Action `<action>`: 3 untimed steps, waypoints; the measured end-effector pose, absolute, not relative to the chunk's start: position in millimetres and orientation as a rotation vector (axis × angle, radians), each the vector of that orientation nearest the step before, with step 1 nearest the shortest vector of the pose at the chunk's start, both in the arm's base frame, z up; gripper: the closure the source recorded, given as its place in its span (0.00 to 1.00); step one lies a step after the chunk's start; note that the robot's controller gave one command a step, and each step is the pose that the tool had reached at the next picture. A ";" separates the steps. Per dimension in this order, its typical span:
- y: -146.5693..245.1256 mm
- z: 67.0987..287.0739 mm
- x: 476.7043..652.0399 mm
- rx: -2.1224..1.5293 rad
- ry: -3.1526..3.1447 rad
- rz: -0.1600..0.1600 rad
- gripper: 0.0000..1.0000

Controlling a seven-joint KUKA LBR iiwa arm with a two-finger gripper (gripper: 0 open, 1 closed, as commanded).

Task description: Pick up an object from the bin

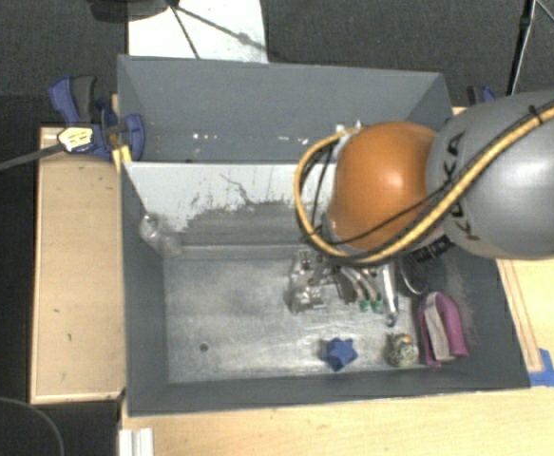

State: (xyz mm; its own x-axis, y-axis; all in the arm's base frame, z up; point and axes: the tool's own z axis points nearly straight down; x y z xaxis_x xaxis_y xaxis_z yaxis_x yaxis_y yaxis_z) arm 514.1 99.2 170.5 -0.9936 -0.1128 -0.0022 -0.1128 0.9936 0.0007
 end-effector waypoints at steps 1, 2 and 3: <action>99.2 170.5 514.1 -0.174 3.135 0.001 0.00; -20.6 72.1 542.9 -0.419 3.099 -0.002 0.00; -25.7 209.2 521.5 -0.665 3.060 -0.004 0.00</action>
Offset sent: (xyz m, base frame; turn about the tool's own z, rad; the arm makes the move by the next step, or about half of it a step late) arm 0.0000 0.0000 0.0000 0.0000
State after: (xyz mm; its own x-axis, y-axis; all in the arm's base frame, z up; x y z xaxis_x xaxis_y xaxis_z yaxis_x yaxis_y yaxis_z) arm 521.5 -25.7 209.2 -0.9097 -0.4152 -0.0094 -0.4151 0.9097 -0.0047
